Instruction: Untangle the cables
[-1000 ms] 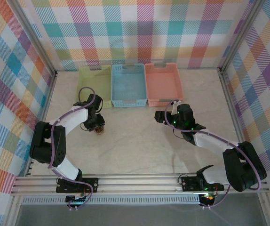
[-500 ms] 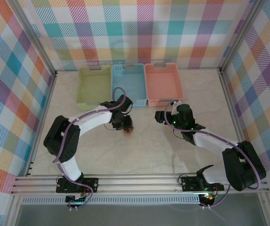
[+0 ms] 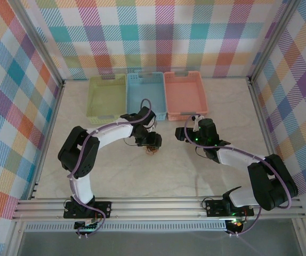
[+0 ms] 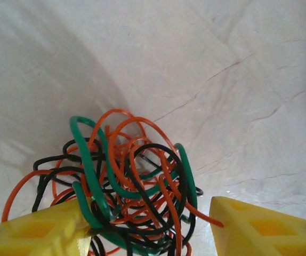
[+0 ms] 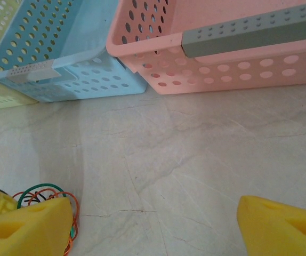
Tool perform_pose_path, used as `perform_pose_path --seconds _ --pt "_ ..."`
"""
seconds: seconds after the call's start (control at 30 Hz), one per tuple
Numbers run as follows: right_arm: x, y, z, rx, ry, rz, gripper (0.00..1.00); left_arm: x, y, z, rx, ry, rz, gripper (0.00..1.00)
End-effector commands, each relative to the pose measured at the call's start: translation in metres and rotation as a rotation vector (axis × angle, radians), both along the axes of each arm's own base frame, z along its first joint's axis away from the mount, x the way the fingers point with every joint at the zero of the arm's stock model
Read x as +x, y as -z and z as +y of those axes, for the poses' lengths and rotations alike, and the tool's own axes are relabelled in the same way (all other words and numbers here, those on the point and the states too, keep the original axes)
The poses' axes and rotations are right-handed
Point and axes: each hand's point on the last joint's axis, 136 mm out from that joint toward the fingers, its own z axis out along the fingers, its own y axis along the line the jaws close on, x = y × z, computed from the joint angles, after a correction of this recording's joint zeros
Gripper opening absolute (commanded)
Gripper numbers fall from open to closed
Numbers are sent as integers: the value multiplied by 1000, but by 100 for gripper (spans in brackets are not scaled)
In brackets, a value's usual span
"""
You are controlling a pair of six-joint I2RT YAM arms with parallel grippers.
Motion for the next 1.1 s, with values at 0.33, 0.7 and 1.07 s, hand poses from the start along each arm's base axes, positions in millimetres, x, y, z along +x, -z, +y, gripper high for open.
perform_pose_path --seconds 0.33,0.7,1.07 --pt "-8 -27 44 87 -236 -89 72 16 -57 22 -343 27 -185 60" --pt "-54 -31 105 40 -633 -114 58 41 -57 41 -434 -94 -178 54" --pt "-68 -3 128 -27 -763 -12 48 56 -65 47 -424 -129 -270 52"
